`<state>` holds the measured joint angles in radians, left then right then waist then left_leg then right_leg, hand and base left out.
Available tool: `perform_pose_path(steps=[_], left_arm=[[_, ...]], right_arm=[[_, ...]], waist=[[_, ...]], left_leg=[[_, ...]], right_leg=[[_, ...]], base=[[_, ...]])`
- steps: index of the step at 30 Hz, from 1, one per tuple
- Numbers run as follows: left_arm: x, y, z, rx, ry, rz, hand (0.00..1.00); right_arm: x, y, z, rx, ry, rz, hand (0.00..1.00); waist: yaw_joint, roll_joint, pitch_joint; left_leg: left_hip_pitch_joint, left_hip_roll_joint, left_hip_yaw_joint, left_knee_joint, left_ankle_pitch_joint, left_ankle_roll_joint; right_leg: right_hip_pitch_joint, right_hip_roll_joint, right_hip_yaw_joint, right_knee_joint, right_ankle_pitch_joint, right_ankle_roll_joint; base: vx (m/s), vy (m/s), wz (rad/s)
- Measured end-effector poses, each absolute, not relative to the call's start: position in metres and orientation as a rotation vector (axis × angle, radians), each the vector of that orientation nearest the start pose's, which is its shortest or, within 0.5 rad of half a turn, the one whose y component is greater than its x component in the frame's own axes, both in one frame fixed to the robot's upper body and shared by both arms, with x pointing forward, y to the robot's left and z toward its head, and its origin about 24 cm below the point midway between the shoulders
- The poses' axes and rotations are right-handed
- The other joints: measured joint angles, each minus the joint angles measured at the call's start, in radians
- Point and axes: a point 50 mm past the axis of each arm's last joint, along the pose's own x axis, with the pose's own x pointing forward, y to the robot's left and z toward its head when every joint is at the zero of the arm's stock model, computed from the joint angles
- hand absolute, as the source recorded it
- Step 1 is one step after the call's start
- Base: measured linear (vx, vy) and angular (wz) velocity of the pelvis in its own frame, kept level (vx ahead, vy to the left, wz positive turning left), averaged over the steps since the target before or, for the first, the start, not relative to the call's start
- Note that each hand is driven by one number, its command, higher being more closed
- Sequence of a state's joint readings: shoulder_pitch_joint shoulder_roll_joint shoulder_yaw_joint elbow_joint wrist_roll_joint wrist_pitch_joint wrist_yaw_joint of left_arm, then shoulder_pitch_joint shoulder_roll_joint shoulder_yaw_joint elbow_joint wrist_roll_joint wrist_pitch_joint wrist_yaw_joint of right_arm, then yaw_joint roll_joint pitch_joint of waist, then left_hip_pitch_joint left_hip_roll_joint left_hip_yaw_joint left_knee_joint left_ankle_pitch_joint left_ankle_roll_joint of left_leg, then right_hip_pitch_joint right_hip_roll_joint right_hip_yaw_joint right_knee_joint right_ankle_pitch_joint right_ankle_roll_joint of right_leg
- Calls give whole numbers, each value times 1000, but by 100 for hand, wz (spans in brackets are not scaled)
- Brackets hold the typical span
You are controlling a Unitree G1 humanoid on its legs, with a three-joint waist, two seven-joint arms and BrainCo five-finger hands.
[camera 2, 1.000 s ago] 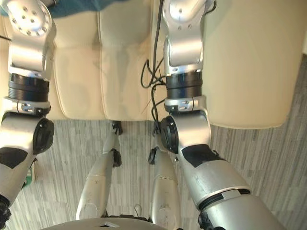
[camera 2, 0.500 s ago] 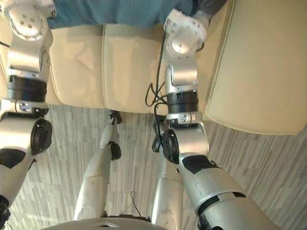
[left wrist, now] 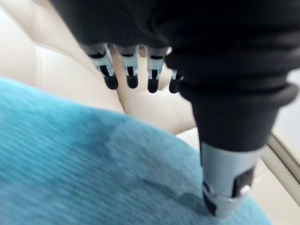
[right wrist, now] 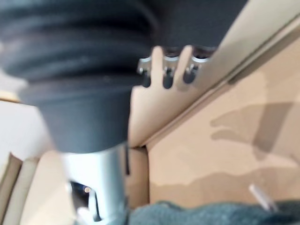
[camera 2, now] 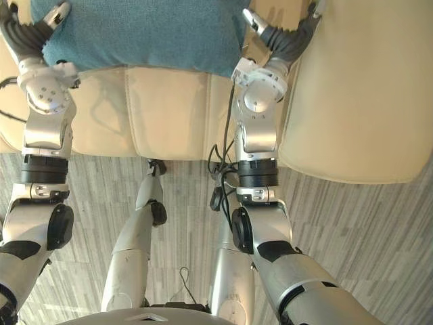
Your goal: Pick up cushions and gather them together orderly.
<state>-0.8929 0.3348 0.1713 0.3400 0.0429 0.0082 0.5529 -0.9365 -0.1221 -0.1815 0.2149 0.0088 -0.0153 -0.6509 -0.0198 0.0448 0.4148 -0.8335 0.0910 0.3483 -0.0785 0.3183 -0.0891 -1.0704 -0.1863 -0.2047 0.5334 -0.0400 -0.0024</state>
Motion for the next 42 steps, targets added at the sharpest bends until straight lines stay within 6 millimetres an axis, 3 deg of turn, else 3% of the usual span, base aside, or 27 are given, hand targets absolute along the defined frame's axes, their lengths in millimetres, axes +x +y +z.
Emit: perform_pose_path(steps=[6, 10, 13, 16, 23, 25, 28, 30, 34, 35, 36, 37, 42], left_arm=[[350, 248, 243, 61, -558, 701, 0], [338, 267, 223, 63, -520, 734, 0], [321, 274, 201, 91, -504, 729, 0], [307, 277, 173, 103, -454, 711, 0], [259, 267, 57, 10, -88, 606, 0], [235, 263, 15, -24, 74, 601, 0], [208, 254, -32, -72, 273, 601, 0], [183, 243, -69, -99, 451, 598, 0], [150, 232, -113, -82, 705, 577, 0], [145, 230, -117, -78, 736, 571, 0], [133, 228, -128, -64, 815, 560, 0], [111, 223, -143, -48, 937, 530, 0], [90, 219, -154, -24, 1039, 487, 0]], right_arm=[[340, -196, 270, 164, -703, -630, 0], [323, -210, 261, 103, -740, -634, 0], [309, -224, 236, 13, -701, -635, 0], [299, -228, 210, -46, -639, -610, 0], [270, -222, 121, -136, -342, -453, 0], [255, -216, 84, -129, -199, -411, 0], [241, -214, 39, -110, -12, -394, 0], [219, -211, -6, -87, 182, -391, 0], [184, -208, -74, -68, 507, -374, 0], [179, -209, -82, -67, 546, -374, 0], [165, -211, -100, -59, 652, -387, 0], [137, -218, -127, -46, 826, -433, 0], [102, -222, -150, -19, 1021, -469, 0]], waist=[[2, -13, 11], [1, -13, 12], [2, -17, 14], [5, -19, 15], [9, -30, 2], [11, -43, -53], [21, -59, -119], [21, -60, -188], [20, -59, -253], [19, -58, -260], [19, -58, -278], [19, -58, -303], [17, -58, -336]], left_leg=[[38, 5, 0, 0, -3, 5], [77, 10, -6, 1, -2, 26], [122, 24, -23, 63, -40, 52], [199, 25, -22, 86, -73, 49], [369, 38, -14, 132, -158, 46], [419, 45, -7, 132, -170, 44], [504, 51, 10, 128, -195, 38], [561, 51, 11, 126, -220, 28], [645, 46, 9, 93, -227, 22], [653, 45, 9, 89, -228, 22], [677, 44, 8, 77, -228, 20], [721, 35, 8, 53, -228, 20], [805, 2, 14, 2, -228, 21]], right_leg=[[45, 8, -2, -10, -1, -1], [97, 13, -12, -27, -1, -1], [186, 16, -30, -43, -10, 0], [277, 16, -29, -54, -23, 7], [489, 30, -31, -119, -48, 23], [552, 41, -32, -152, -49, 26], [644, 54, -23, -195, -50, 32], [715, 60, -23, -234, -56, 41], [810, 75, -23, -296, -48, 51], [822, 77, -23, -307, -45, 52], [853, 85, -18, -341, -33, 55], [912, 93, -10, -413, -1, 64], [989, 89, 22, -486, 43, 82]], base=[[-30, -76, -2], [-17, -79, -2], [0, -78, 5], [17, -85, -2], [67, -57, -7], [135, -38, -12], [196, -19, -17], [190, 10, -8], [117, 21, -5], [95, 30, -3], [98, 67, -11], [103, 77, -22], [32, 62, -15]])
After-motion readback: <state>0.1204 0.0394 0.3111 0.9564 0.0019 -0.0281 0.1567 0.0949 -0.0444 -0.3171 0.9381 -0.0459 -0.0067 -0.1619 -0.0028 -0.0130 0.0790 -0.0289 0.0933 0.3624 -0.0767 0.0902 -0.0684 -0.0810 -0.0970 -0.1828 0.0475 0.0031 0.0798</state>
